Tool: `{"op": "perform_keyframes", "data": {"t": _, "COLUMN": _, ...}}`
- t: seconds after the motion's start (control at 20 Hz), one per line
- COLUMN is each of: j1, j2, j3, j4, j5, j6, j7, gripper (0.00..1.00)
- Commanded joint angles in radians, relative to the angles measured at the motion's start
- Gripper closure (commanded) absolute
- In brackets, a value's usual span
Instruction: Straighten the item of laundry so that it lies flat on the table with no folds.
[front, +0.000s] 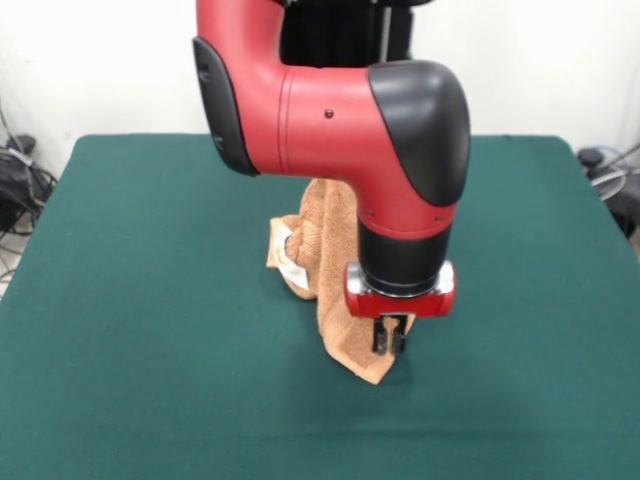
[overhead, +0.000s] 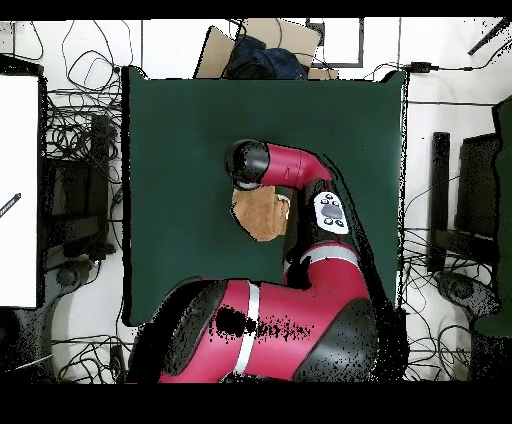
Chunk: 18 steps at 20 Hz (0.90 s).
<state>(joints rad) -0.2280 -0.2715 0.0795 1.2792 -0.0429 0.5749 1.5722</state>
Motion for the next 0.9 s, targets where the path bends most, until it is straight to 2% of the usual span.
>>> {"op": "perform_keyframes", "data": {"t": 0.05, "j1": 0.031, "j2": 0.101, "j3": 0.005, "j4": -0.037, "j5": -0.050, "j6": -0.128, "j7": 0.127, "gripper": 1.00}}
{"op": "perform_keyframes", "data": {"t": 0.65, "j1": 0.041, "j2": 0.094, "j3": -0.006, "j4": -0.026, "j5": -0.026, "j6": -0.126, "j7": 0.154, "gripper": 1.00}}
{"op": "perform_keyframes", "data": {"t": 0.85, "j1": 0.032, "j2": 0.071, "j3": 0.009, "j4": 0.003, "j5": -0.015, "j6": -0.123, "j7": 0.154, "gripper": 1.00}}
{"op": "perform_keyframes", "data": {"t": 0.9, "j1": 0.025, "j2": 0.038, "j3": 0.020, "j4": 0.044, "j5": -0.012, "j6": -0.130, "j7": 0.153, "gripper": 1.00}}
